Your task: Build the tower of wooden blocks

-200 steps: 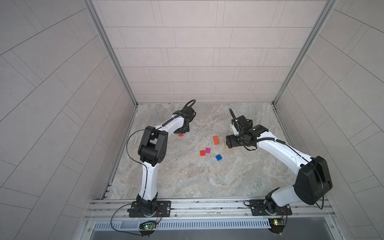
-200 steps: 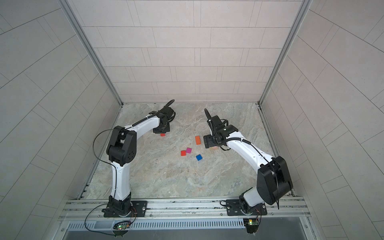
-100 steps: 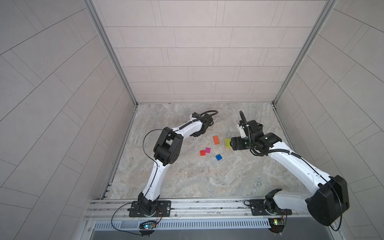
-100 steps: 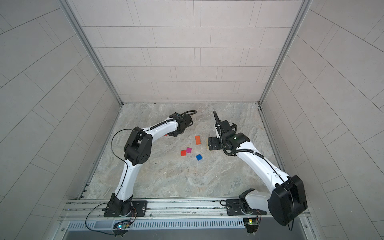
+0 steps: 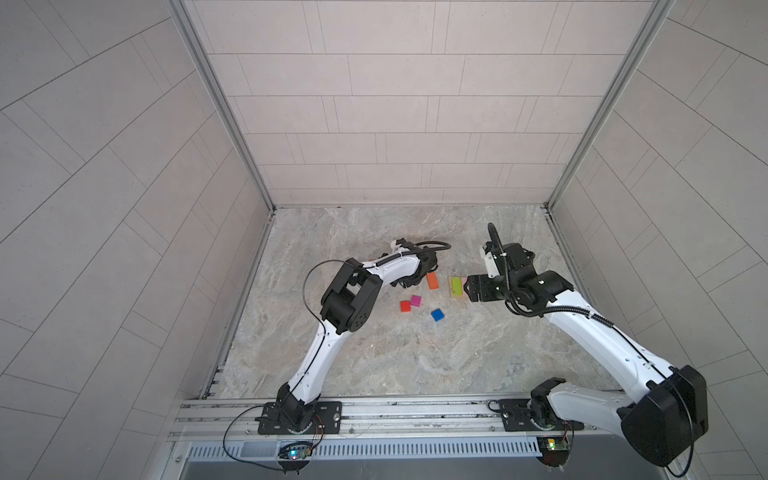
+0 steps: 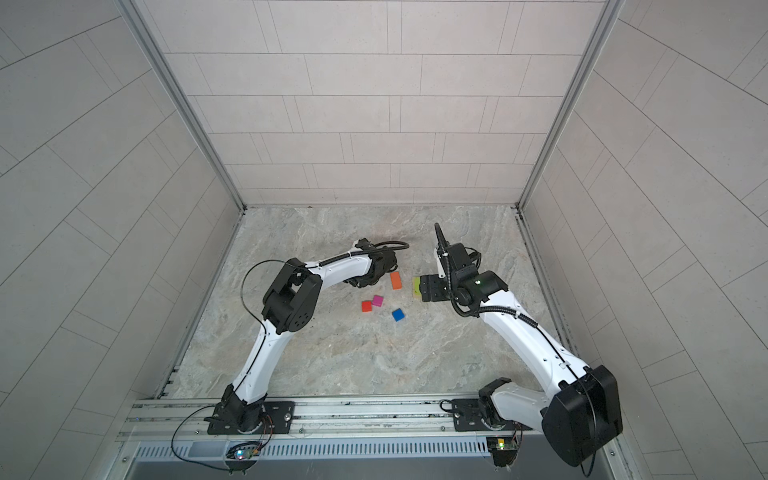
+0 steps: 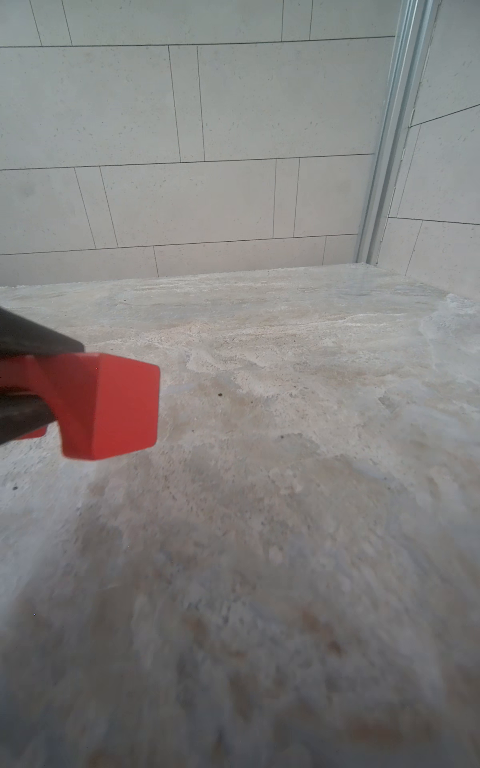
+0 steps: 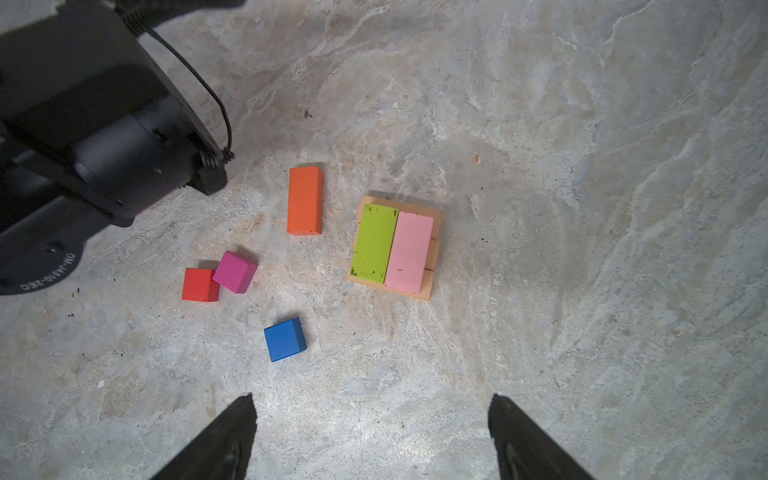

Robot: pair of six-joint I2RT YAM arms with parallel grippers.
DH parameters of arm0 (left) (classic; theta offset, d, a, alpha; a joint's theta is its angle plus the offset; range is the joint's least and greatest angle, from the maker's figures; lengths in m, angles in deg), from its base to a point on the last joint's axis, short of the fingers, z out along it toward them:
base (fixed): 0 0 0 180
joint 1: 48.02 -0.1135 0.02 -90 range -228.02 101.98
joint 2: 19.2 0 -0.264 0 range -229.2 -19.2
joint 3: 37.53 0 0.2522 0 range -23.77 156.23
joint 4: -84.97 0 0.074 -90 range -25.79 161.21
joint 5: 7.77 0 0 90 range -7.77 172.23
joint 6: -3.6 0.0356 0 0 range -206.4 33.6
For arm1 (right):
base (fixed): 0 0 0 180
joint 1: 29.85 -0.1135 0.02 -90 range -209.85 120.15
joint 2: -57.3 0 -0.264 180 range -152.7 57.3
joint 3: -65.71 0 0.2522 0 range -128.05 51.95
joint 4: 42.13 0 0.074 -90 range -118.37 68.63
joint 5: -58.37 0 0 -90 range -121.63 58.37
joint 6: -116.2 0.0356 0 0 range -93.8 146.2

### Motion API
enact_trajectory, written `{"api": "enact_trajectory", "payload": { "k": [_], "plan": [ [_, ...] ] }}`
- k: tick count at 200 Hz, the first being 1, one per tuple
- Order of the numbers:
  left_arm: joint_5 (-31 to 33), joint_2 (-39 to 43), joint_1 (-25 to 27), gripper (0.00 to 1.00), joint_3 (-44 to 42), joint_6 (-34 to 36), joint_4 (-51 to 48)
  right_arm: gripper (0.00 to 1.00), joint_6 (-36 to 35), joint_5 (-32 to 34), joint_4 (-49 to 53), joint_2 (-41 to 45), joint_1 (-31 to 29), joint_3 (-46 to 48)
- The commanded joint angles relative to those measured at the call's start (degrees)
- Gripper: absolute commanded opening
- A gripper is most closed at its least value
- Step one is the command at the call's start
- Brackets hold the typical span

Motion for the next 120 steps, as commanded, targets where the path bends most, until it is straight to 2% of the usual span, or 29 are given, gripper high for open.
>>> {"api": "enact_trajectory", "payload": {
  "k": [1,120],
  "plan": [
    [2.20,-1.46,0.47,0.08,-1.00,-1.53,-1.63,0.89,0.26,0.17,0.51,1.61,0.38,-0.22],
    [3.97,-6.05,1.92,0.08,-1.24,-3.00,-1.58,0.89,-0.14,0.10,1.08,1.55,0.80,-0.29]
  ]
}}
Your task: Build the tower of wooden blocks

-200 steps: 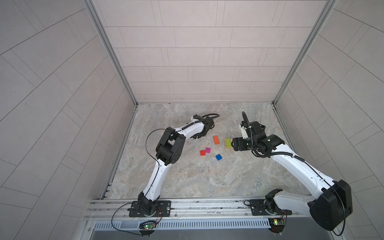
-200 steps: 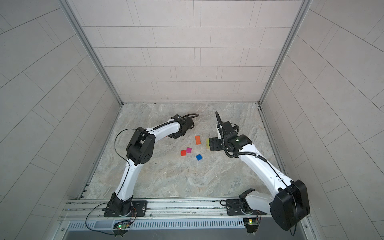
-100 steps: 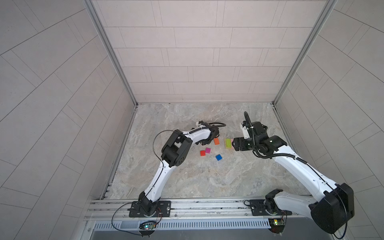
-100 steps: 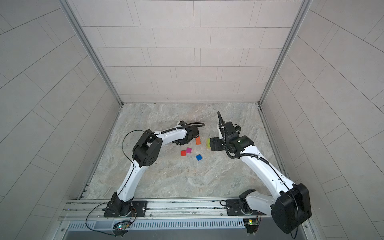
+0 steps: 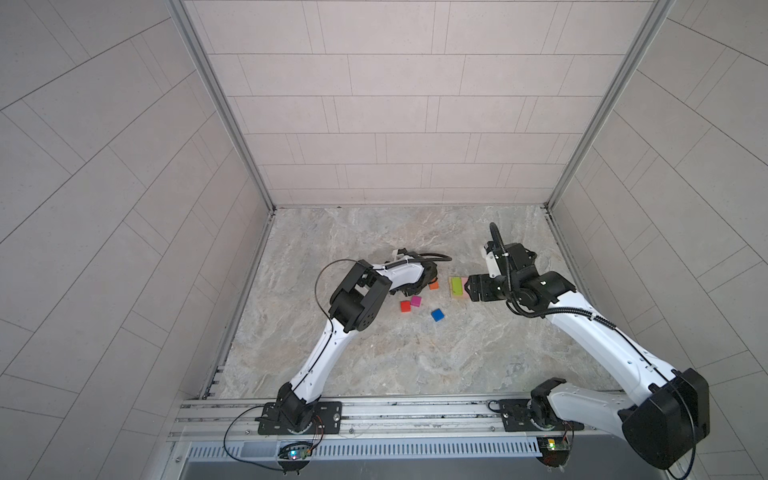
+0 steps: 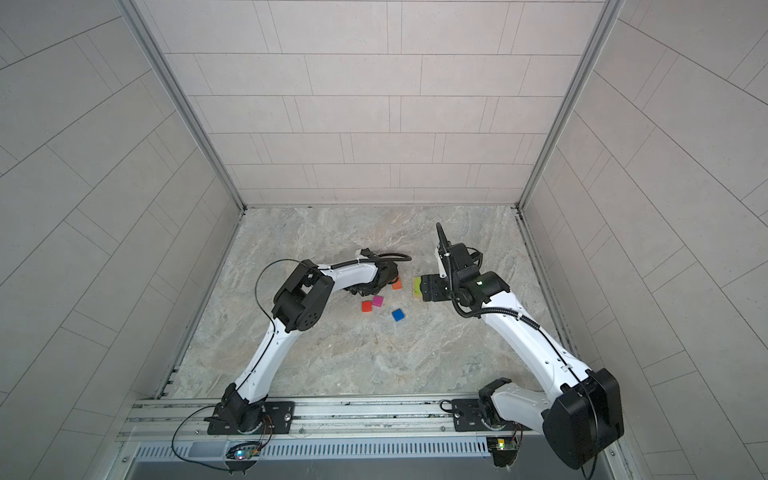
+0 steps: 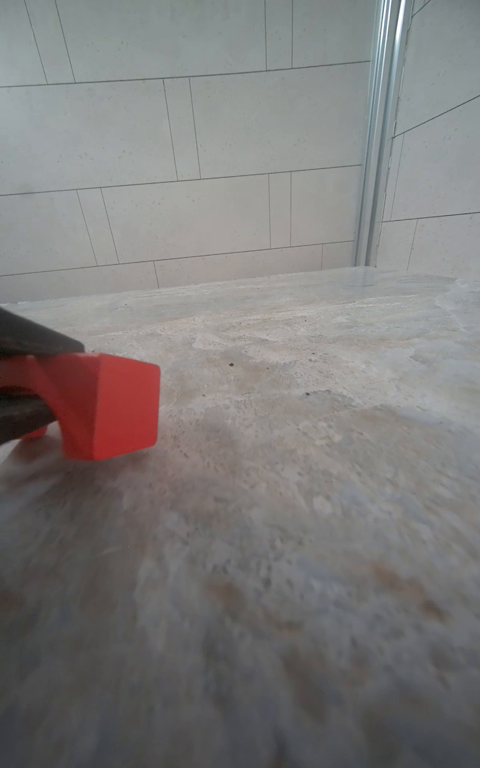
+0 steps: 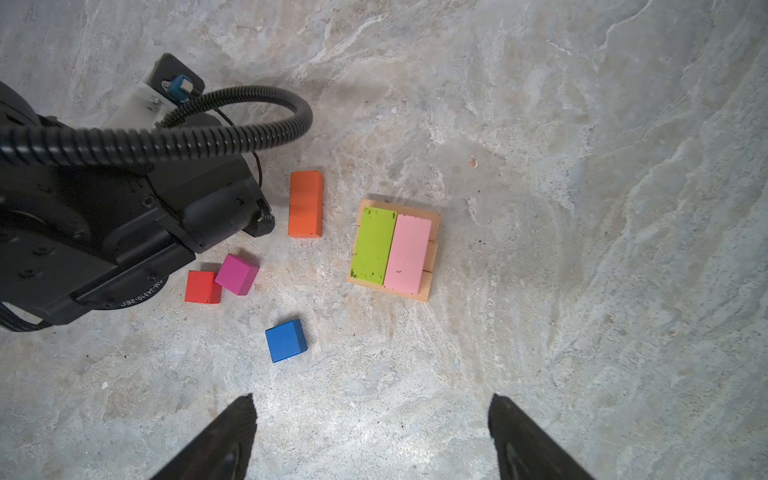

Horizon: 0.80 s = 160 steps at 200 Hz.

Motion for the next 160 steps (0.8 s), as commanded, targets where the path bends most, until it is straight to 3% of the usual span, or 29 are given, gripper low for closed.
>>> {"api": "enact_trajectory", "payload": {
  "k": [1,29,88,160],
  "plan": [
    [0.46,-1.05,0.49,0.09,-0.74,-1.67,-0.63,0.88,-0.07,0.13,1.01,0.93,0.31,-0.30],
    [0.51,-1.39,0.95,0.10,-0.72,-1.82,-0.67,0.89,-0.25,0.56,1.06,0.93,0.39,-0.34],
    [-0.58,-1.67,1.68,0.32,-1.33,-3.73,-0.71,0.89,-1.04,1.54,1.81,0.84,0.49,-1.10],
    [-2.21,0.24,2.11,0.39,-1.75,-4.14,-1.49,0.89,-1.10,0.91,2.07,0.58,0.47,-1.44]
  ]
}}
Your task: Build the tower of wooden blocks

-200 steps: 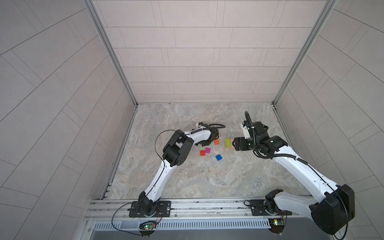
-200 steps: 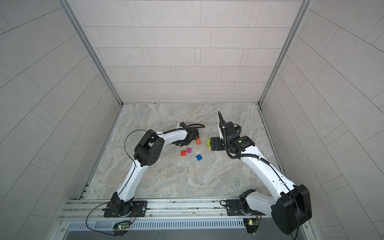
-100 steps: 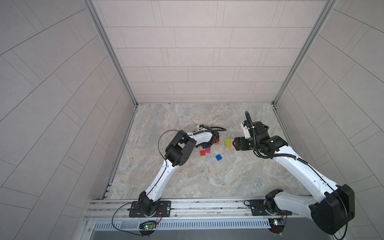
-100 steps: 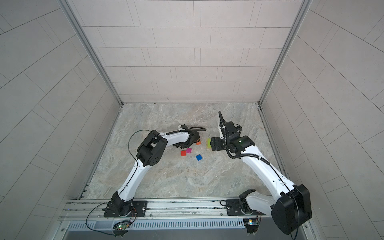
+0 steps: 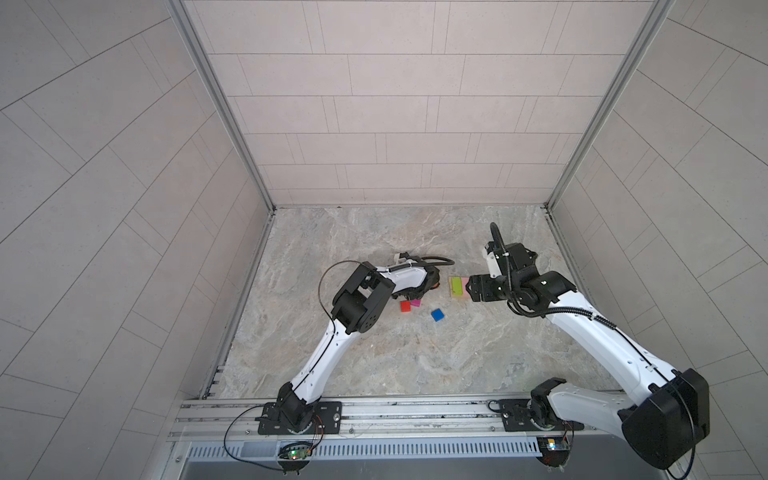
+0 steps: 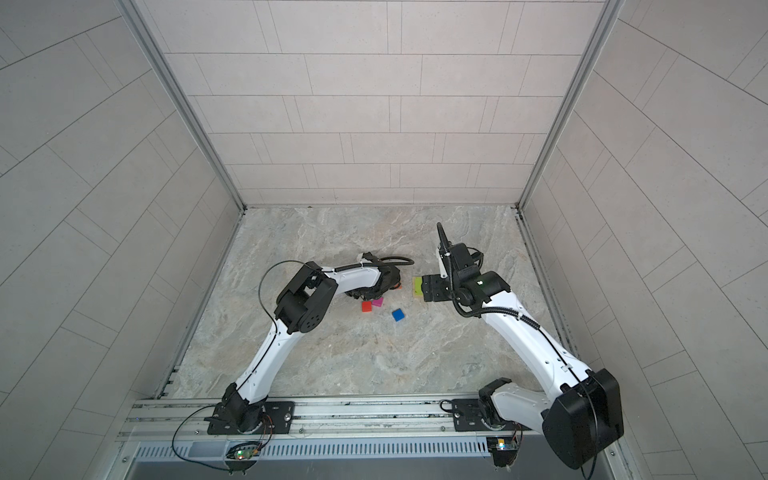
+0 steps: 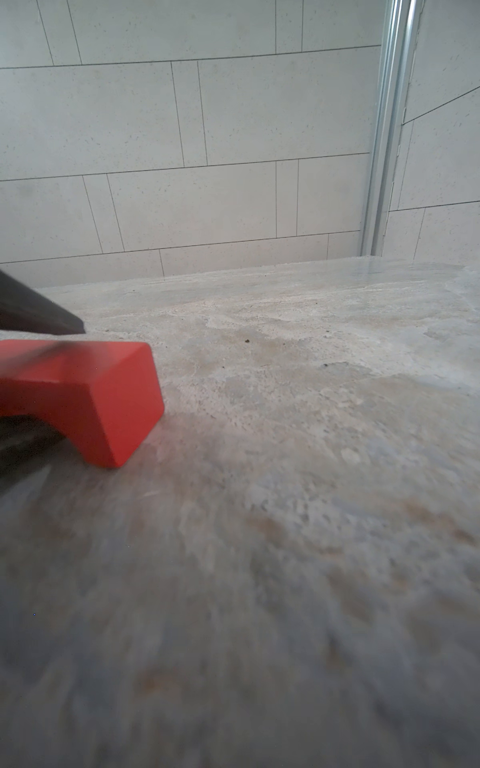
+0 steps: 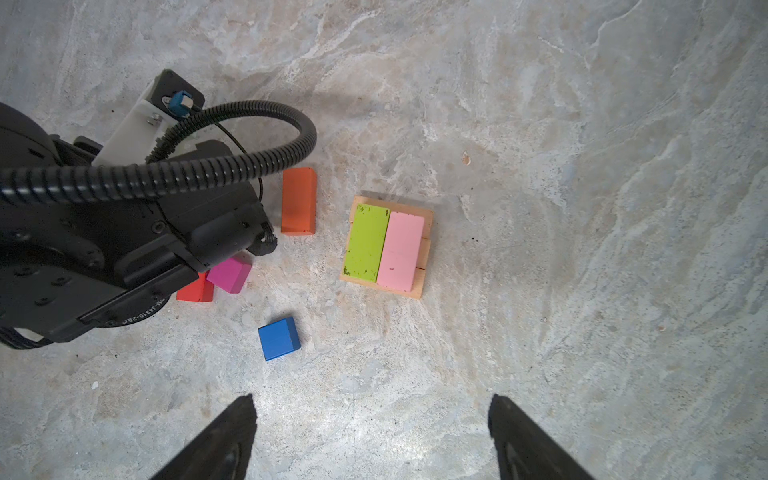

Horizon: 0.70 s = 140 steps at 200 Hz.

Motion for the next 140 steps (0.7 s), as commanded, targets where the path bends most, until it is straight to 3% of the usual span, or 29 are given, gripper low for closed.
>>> {"api": "enact_trajectory", "payload": {
  "k": [1,20,43,69,116,140],
  "plan": [
    [-0.80,0.79,0.65,0.39,-0.68,-0.86,-1.19,0.88,-0.50,0.39,1.42,0.58,0.22,-1.40],
    [-2.20,3.00,1.01,0.43,-1.26,-0.55,-1.16,0.88,-0.58,-0.80,1.41,0.42,0.23,-1.57],
    [-3.95,6.44,1.27,0.56,-2.16,-0.20,-0.91,0.89,-0.58,-1.50,1.20,0.40,0.23,-1.36],
    [-6.24,9.84,1.21,0.64,-2.23,1.32,-0.54,0.89,-0.66,-2.33,1.07,0.14,0.23,-1.47],
    [-13.05,16.24,1.17,0.69,-1.47,3.85,-0.80,0.91,-1.71,-3.11,1.02,0.40,0.21,-1.74],
    [-19.79,20.26,0.81,0.69,-2.00,5.35,0.28,0.92,-2.37,-5.34,0.32,0.15,0.14,-2.49]
  ]
}}
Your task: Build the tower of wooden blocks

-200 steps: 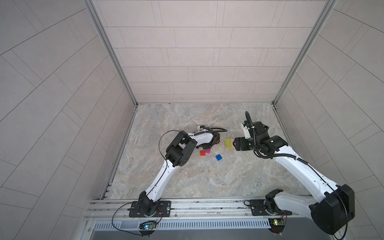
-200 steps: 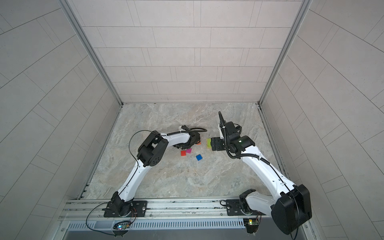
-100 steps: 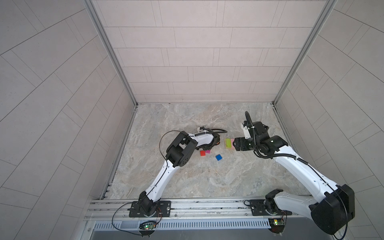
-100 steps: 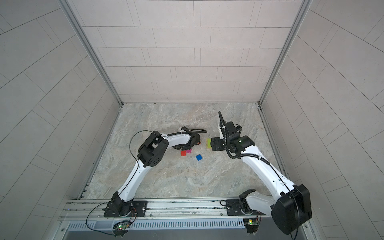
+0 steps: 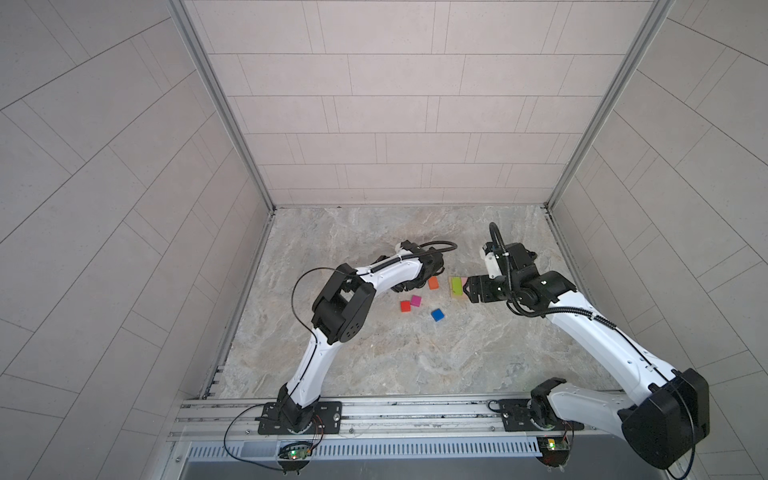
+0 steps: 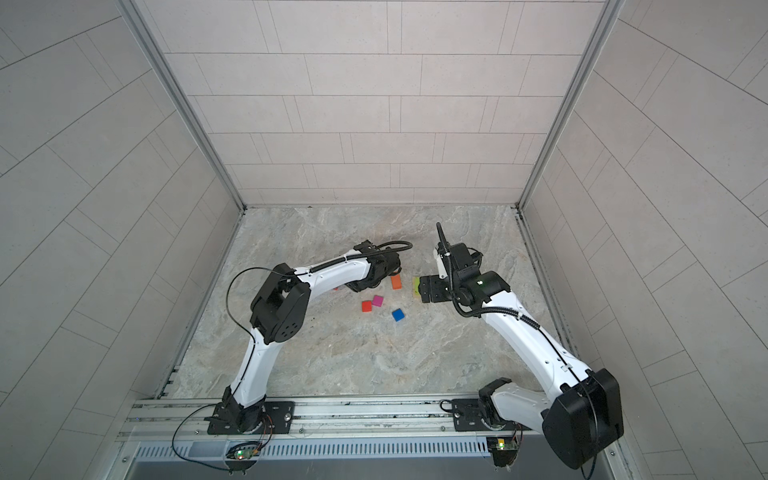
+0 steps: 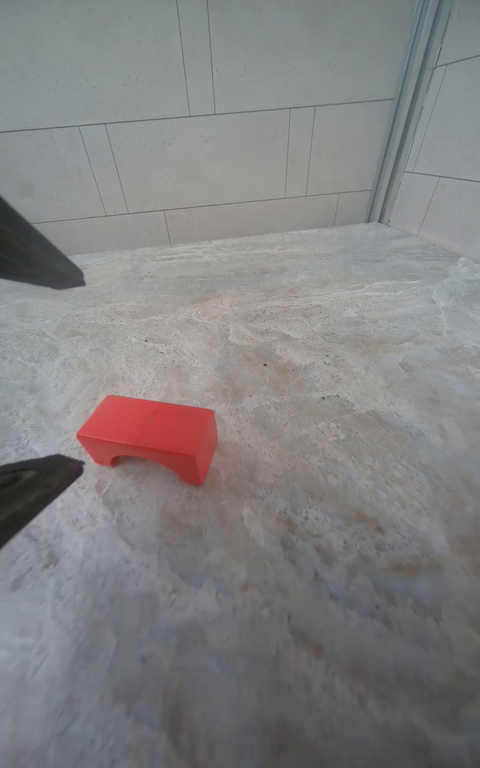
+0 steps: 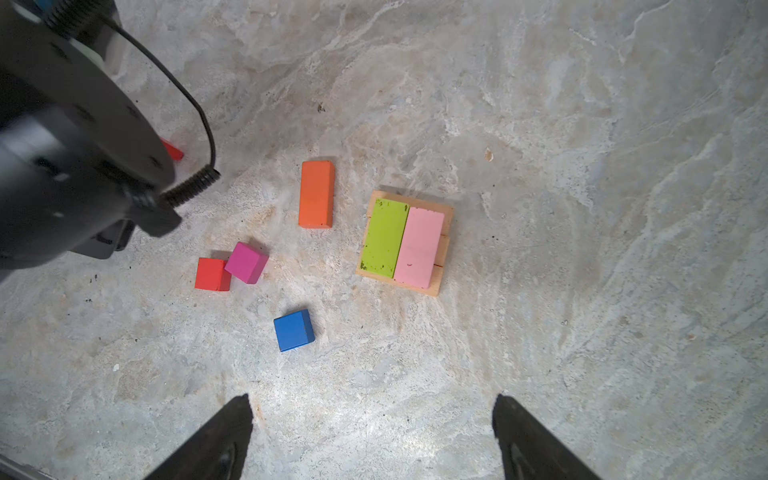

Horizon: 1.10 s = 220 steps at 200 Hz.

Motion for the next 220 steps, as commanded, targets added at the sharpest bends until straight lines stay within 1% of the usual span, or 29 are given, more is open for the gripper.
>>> {"api": "enact_trajectory", "payload": {
  "k": [1,36,57,96,108,122,133,155,173,180,188,202,220],
  "plan": [
    [-7.56,4.98,-0.20,0.69,-0.01,1.87,0.13,0.92,-1.44,-2.16,0.32,0.12,0.14,-2.37],
    [-16.13,12.71,-2.11,0.70,-3.45,2.97,4.38,0.95,-2.03,-4.28,-1.74,-1.43,-0.54,-3.77],
    [-21.20,17.62,-4.61,0.70,-6.41,4.34,7.43,0.97,-1.99,-6.07,-4.07,-3.18,-1.33,-4.20],
    [-32.09,27.38,-12.08,0.70,-13.27,5.44,11.77,0.99,-3.06,-9.07,-9.06,-7.64,-4.08,-5.27],
    [-34.44,29.83,-14.39,0.71,-14.59,5.51,11.59,0.99,-3.76,-9.30,-10.02,-9.50,-5.15,-6.21],
    [-36.05,32.52,-17.12,0.72,-15.87,5.38,10.56,0.99,-4.50,-12.03,-10.30,-12.16,-5.76,-7.98],
    [-38.66,34.96,-19.18,0.73,-17.43,5.80,10.92,0.99,-4.79,-13.12,-10.66,-14.01,-6.36,-9.37],
    [-44.72,39.91,-23.40,0.74,-21.36,6.57,13.35,0.99,-6.75,-12.18,-12.36,-17.29,-8.28,-11.29],
    [-47.63,43.39,-26.85,0.78,-24.97,6.00,16.13,0.99,-9.08,-11.95,-12.08,-21.34,-10.18,-14.08],
    [-49.19,44.55,-28.23,0.81,-26.61,5.84,17.39,0.99,-10.12,-11.33,-11.72,-22.99,-11.06,-15.37],
    [-51.23,45.92,-29.63,0.82,-28.49,5.61,19.04,1.00,-11.20,-10.42,-11.28,-24.69,-12.11,-16.82],
    [-54.87,48.14,-31.50,0.84,-31.00,5.47,21.22,1.00,-12.70,-8.20,-10.25,-27.45,-13.60,-19.33],
    [-58.46,50.27,-33.18,0.87,-33.94,5.47,23.94,0.99,-14.35,-7.81,-9.41,-30.54,-14.61,-22.49]
  ]
}}
